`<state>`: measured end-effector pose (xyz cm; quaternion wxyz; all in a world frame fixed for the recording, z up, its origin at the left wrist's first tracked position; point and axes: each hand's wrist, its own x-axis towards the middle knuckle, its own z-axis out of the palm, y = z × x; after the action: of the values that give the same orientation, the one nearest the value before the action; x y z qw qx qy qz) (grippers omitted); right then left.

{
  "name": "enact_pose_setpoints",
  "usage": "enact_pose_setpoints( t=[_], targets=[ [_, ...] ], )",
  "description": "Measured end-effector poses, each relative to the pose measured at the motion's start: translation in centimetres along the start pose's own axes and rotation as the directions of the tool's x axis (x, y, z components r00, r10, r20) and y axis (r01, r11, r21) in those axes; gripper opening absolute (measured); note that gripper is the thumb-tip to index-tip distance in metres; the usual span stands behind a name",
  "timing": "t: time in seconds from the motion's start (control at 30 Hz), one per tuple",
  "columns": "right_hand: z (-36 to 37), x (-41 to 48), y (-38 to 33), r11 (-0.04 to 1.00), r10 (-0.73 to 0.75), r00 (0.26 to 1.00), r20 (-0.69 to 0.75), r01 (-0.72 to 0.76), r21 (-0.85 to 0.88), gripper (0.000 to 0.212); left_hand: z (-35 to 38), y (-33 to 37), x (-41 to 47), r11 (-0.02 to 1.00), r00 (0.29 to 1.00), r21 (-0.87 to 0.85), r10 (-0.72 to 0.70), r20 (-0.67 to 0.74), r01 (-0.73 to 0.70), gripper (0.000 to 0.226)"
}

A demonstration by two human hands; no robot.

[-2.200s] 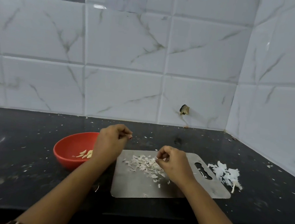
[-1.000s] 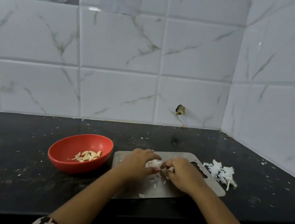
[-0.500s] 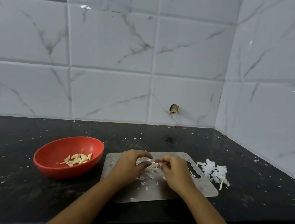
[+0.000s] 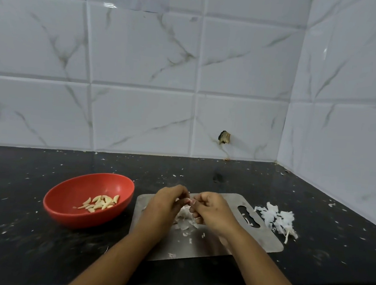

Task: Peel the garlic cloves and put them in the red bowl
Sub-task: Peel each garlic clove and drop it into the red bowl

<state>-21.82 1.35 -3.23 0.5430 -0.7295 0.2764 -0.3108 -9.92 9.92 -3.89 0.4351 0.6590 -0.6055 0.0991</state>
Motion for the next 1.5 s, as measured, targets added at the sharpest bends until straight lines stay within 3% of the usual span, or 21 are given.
enact_pose_setpoints(
  t=[0.1,0.2,0.33,0.4,0.47,0.67,0.8,0.93,1.07,1.27,1.5],
  targets=[
    [0.0,-0.2,0.0,0.995,0.005,0.999,0.043,-0.009,0.099,0.014,-0.1,0.1,-0.1,0.951,0.993,0.305,0.005,0.12,-0.042,0.011],
    [-0.2,-0.5,0.0,0.993,-0.102,0.995,-0.018,0.103,0.055,0.013,-0.3,0.8,-0.1,0.934,0.994,0.351,0.024,0.106,-0.06,0.006],
    [0.0,-0.6,0.4,0.977,-0.209,0.975,-0.074,0.206,-0.055,0.017,-0.1,0.5,-0.4,0.972,0.992,0.199,0.121,0.03,-0.124,0.02],
    [0.2,-0.6,0.8,0.965,-0.254,0.964,-0.082,0.246,-0.091,0.018,0.0,0.3,-0.6,0.988,0.995,0.116,0.097,0.03,-0.1,0.024],
    [0.3,-0.6,0.9,0.938,-0.321,0.944,-0.076,0.306,-0.16,0.018,0.3,0.1,-0.5,0.996,0.998,-0.088,0.035,0.053,-0.031,0.031],
    [0.1,0.1,0.2,0.77,-0.521,0.854,0.0,0.47,-0.432,0.015,0.8,-0.7,0.0,0.829,0.978,-0.519,-0.177,0.111,0.209,0.032],
    [0.0,0.5,0.2,0.699,-0.537,0.841,0.06,0.484,-0.526,0.012,1.1,-1.1,0.1,0.77,0.965,-0.581,-0.225,0.138,0.263,0.035],
    [0.1,0.5,0.4,0.648,-0.483,0.863,0.147,0.465,-0.603,0.013,1.5,-1.8,0.1,0.858,0.961,-0.432,-0.249,0.124,0.278,0.036],
    [0.0,0.3,0.7,0.724,-0.46,0.882,0.101,0.439,-0.532,0.016,1.4,-1.7,0.0,0.869,0.955,-0.398,-0.25,0.158,0.293,0.036],
    [0.3,-0.4,0.4,0.871,-0.434,0.901,-0.008,0.417,-0.261,0.024,0.6,-0.8,0.1,0.673,0.921,-0.628,-0.276,0.276,0.39,0.037],
    [0.4,-0.5,0.6,0.914,-0.381,0.924,-0.026,0.373,-0.162,0.018,0.3,-0.5,0.0,0.679,0.941,-0.658,-0.303,0.151,0.325,0.011]
  ],
)
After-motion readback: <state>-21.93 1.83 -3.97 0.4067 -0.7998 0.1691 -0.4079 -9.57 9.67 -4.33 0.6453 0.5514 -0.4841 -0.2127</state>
